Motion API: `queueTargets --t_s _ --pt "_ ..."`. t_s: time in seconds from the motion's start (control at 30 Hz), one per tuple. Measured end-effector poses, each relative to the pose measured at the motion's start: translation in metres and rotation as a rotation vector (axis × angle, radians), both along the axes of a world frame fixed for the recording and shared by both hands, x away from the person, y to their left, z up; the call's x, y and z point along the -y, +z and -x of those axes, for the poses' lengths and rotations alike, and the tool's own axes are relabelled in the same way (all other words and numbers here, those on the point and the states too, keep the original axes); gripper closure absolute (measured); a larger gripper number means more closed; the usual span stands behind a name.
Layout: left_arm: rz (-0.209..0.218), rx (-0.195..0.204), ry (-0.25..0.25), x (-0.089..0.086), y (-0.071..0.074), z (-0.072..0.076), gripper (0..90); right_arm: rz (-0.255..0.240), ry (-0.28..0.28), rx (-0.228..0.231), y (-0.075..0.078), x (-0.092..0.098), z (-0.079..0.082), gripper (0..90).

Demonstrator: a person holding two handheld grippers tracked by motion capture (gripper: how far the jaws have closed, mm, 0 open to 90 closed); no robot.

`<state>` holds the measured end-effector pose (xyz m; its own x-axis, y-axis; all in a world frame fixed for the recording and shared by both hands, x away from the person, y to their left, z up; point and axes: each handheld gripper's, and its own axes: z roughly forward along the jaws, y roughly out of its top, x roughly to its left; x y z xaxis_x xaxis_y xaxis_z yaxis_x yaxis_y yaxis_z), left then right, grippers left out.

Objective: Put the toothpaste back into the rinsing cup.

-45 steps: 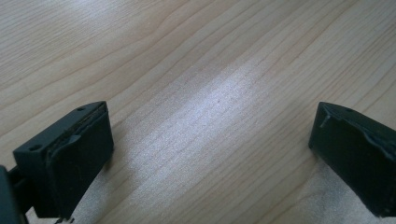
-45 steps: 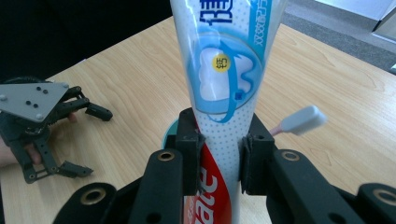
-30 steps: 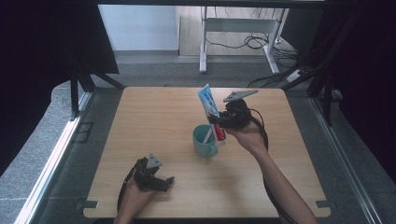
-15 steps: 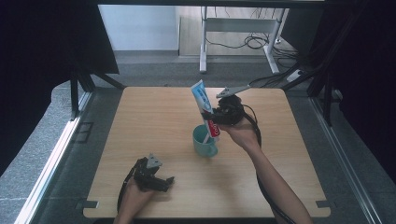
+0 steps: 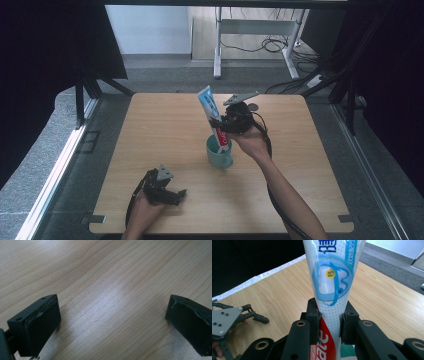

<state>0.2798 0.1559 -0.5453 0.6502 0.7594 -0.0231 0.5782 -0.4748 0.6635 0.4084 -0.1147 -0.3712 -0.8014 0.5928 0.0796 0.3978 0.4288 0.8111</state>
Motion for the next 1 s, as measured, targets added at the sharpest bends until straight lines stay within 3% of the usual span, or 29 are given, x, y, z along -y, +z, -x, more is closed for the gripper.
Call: queueTargets --t_s 1.0 --pt "0.001 -0.002 0.0 0.0 0.0 0.0 0.0 0.009 -0.011 -0.009 -0.043 0.0 -0.003 72.3"
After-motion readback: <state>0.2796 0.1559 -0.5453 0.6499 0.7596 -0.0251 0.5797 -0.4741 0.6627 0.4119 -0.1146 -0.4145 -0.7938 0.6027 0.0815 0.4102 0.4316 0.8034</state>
